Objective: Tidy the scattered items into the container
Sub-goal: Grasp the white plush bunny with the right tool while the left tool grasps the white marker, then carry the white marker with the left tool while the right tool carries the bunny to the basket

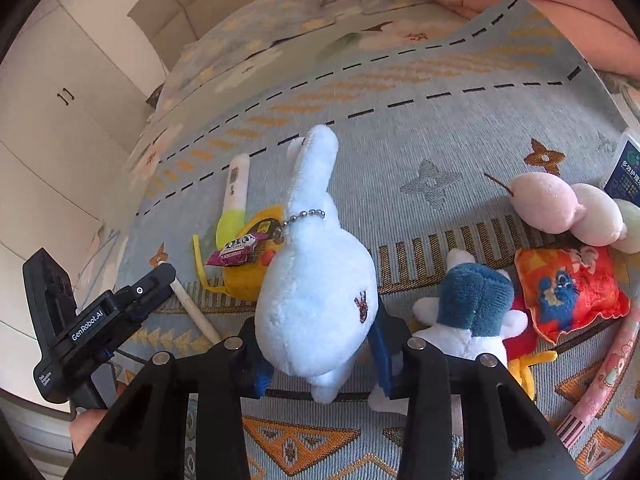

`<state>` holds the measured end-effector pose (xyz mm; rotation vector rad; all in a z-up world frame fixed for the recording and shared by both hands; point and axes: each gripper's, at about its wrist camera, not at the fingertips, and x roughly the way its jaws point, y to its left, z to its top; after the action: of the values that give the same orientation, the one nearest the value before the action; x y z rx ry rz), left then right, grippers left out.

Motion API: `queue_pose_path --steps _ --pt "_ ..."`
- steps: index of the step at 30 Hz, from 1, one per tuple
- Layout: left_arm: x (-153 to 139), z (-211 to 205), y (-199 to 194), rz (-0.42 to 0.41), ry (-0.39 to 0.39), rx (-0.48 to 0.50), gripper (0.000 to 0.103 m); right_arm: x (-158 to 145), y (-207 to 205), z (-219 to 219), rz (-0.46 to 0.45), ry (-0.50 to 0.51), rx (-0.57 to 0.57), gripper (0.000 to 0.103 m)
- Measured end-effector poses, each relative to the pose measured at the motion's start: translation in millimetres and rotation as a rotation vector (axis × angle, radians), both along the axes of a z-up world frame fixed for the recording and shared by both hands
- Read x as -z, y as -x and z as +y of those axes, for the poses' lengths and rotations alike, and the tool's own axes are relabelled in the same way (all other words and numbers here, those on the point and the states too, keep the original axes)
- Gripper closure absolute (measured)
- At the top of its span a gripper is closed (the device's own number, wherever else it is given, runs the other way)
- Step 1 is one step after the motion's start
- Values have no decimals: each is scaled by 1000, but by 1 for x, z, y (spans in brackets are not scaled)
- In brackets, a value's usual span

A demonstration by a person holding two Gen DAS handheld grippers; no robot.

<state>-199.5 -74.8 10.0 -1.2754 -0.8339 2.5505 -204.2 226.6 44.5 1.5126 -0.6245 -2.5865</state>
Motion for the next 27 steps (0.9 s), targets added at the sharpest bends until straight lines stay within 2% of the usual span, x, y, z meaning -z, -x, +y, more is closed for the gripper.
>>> queue_pose_path --steps 1,2,4,5,6,8,9,10,11,14,16,19,22,24,27 --pt "-2 10 0 14 39 -9 25 0 -1 1 1 2 1 63" --pt "-4 25 1 14 135 -8 24 0 -1 2 2 5 3 63" --pt "-4 61 4 -2 390 31 25 -1 -2 4 5 10 4 63" --pt "-4 74 6 -9 475 47 27 -1 -2 5 6 11 5 63" --pt "-5 82 6 -5 516 65 32 -1 -2 5 7 14 7 63" --pt "-8 82 3 14 505 79 53 -1 -2 7 11 25 8 63" --pt "-9 76 2 16 478 74 60 -2 -2 8 15 30 11 63" --pt "-10 69 2 18 442 81 74 -3 -2 9 19 34 15 63" --pt "-11 64 2 24 402 110 83 -3 -2 11 21 37 17 63" --pt "-13 57 2 22 327 209 95 -4 -3 13 26 42 23 64" --pt "-13 57 0 7 302 258 95 -6 -4 12 34 37 21 64" --pt "-13 62 -2 -7 307 310 95 -11 -4 10 53 38 9 64" --pt "-9 66 0 -14 310 299 95 -12 -3 8 53 28 5 64" --pt "-9 71 -1 -6 343 303 95 -8 -2 8 41 29 9 64" --pt "-8 76 0 11 350 293 87 -3 -1 12 22 51 26 64"
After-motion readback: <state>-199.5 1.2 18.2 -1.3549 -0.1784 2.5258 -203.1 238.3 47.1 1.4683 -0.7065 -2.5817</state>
